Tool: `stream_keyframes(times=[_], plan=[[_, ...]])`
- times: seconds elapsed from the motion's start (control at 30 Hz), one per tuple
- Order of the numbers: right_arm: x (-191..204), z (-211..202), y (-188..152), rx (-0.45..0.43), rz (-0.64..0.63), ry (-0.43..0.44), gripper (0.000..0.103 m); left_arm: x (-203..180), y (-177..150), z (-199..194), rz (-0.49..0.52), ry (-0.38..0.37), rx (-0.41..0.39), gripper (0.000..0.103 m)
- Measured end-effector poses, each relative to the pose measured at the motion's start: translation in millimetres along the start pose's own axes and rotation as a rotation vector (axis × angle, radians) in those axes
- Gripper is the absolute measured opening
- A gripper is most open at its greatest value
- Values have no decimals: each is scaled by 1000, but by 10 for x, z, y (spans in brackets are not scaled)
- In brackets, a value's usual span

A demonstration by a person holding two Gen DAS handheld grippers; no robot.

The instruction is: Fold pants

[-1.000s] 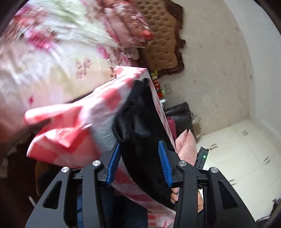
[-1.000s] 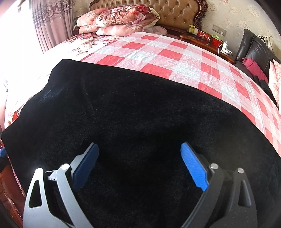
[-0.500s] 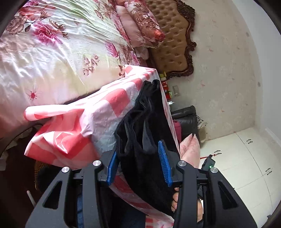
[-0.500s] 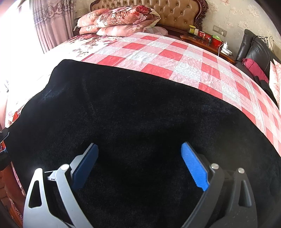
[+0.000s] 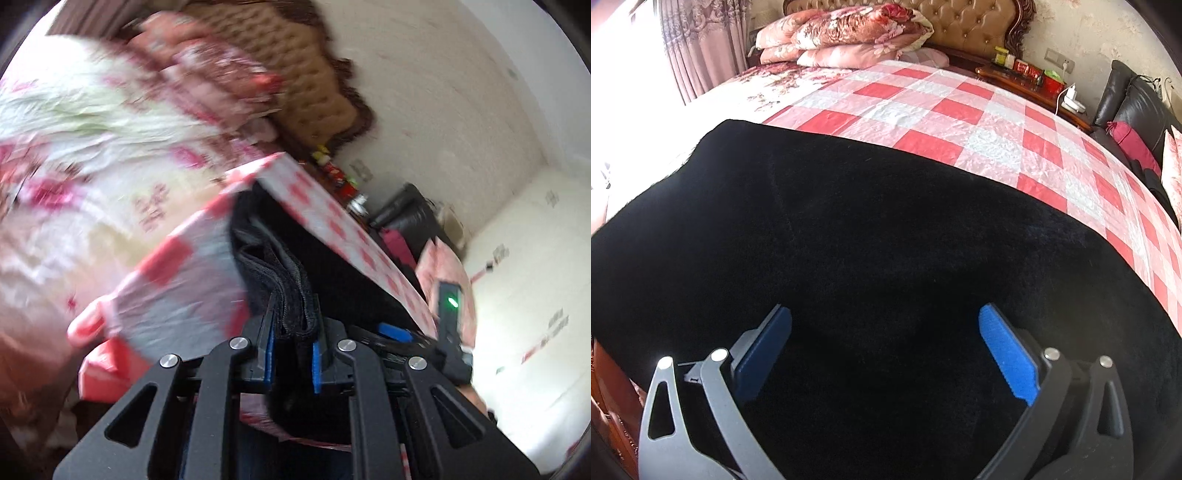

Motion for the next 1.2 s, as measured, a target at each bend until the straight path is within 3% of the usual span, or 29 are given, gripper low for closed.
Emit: stream_keyframes(times=[0.07,0.23,0.3,0.4,0.47,0.6,0.73,0.83,0.87,0.93,0.97,1.0,1.1,1.2], plan=[[-27,-56,64,-1,32,38,101,-176,-18,74,50,-21,12,11],[-81,-398,397,-33,152,285,101,-433,-121,247,115,-64,51,11],[-10,-450,567,-3,169,387,101,-485,-153,292,136,-61,59,11],[270,-419,810,95,124,455,101,-536,-219,363,169,-29,73,11],[534,-405,942,141,45,454,101,-592,-257,402,191,-11,72,11],[1193,-243,1092,265,-219,361,101,-699,-334,439,238,22,62,11],[1481,16,1174,336,-296,253,101,-757,-407,475,264,37,59,11],[1663,185,1147,392,-381,219,101,-841,-463,487,295,53,57,11],[1705,232,1135,396,-408,195,99,-862,-480,488,306,58,56,11],[1768,302,1075,386,-481,139,65,-906,-499,493,320,65,57,11],[1751,337,1077,377,-495,97,40,-930,-506,489,328,70,55,11],[1648,349,1060,364,-477,96,25,-957,-506,481,338,80,50,11],[1263,156,1190,304,-329,233,10,-1058,-498,420,374,84,27,11],[658,-235,1200,196,-112,410,10,-1303,-527,336,462,52,-9,11]])
Point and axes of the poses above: each gripper's, at about its wrist camera, not at the fingertips, and z roughly the way its jaws point, x to its left, y to its top, the point moved 2 cm from there along z, roughly the way its jaws point, and after that the axes turned 2 degrees about x, right-handed, at the moved point
